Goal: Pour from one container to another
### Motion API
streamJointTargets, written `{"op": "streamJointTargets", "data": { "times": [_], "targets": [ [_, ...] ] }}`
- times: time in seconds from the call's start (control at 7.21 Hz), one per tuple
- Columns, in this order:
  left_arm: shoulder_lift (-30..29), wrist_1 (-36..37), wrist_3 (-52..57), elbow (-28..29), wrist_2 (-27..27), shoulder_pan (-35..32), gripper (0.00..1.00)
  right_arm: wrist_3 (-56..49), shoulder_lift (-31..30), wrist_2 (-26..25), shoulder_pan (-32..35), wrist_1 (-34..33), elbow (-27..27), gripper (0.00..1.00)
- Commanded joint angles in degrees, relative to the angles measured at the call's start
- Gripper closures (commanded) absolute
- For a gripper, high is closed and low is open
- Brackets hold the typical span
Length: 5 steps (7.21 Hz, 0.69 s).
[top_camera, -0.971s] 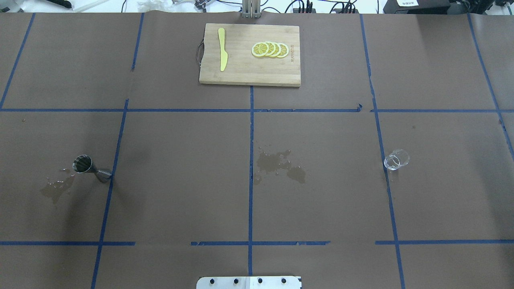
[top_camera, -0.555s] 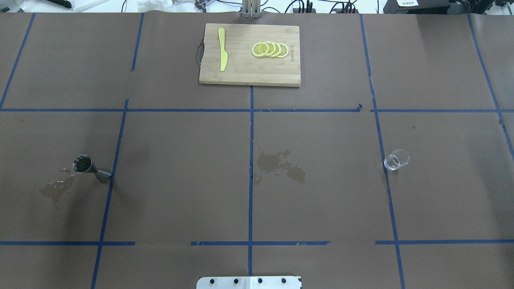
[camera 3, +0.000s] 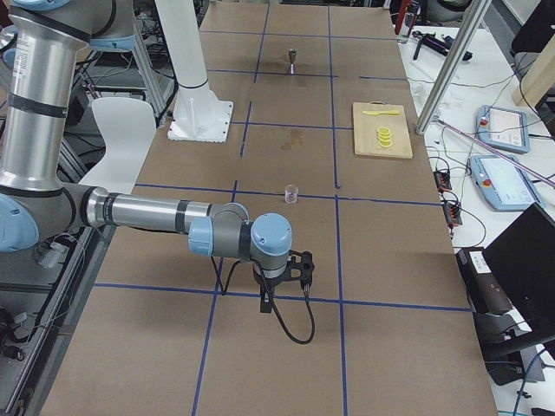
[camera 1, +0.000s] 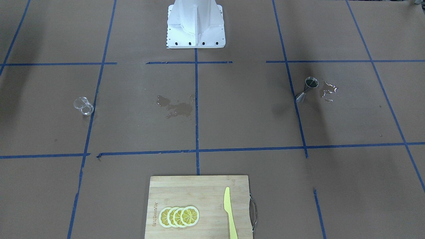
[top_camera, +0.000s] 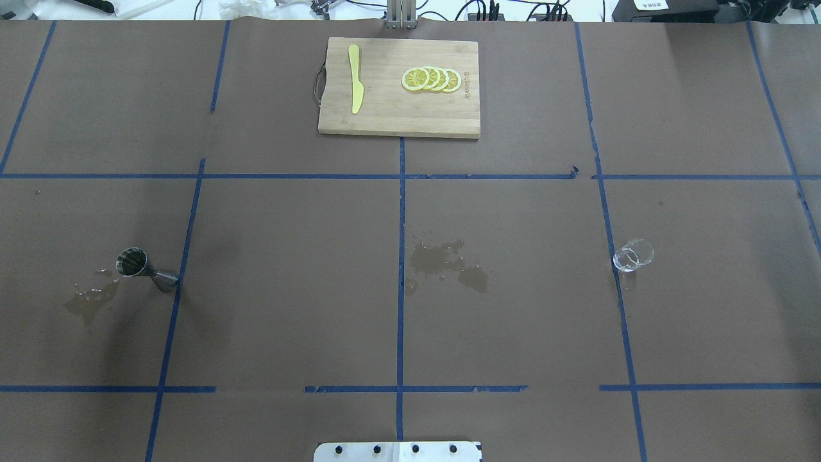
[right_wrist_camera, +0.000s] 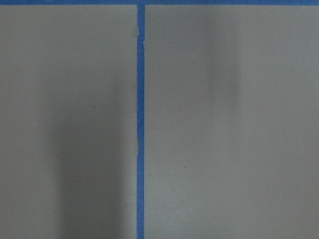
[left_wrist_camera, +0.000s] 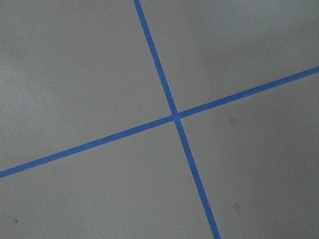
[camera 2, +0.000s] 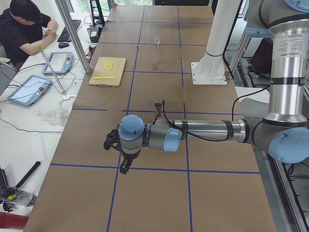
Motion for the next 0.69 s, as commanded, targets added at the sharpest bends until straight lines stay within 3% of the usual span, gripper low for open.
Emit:
{"op": "streamJointTargets", "data": {
  "times": [0.0,0.55],
  "targets": [
    [0.0,-0.2,0.0,0.0,0.0,0.0,0.00,-0.1,0.0,0.1,-0.1,0.2,0.0,0.00],
    [0.4,-0.7,0.0,0.1,0.1,0.0,0.00,-0.1,-0.2,0.4,-0.1,3.6,0.1,0.00]
  ]
}}
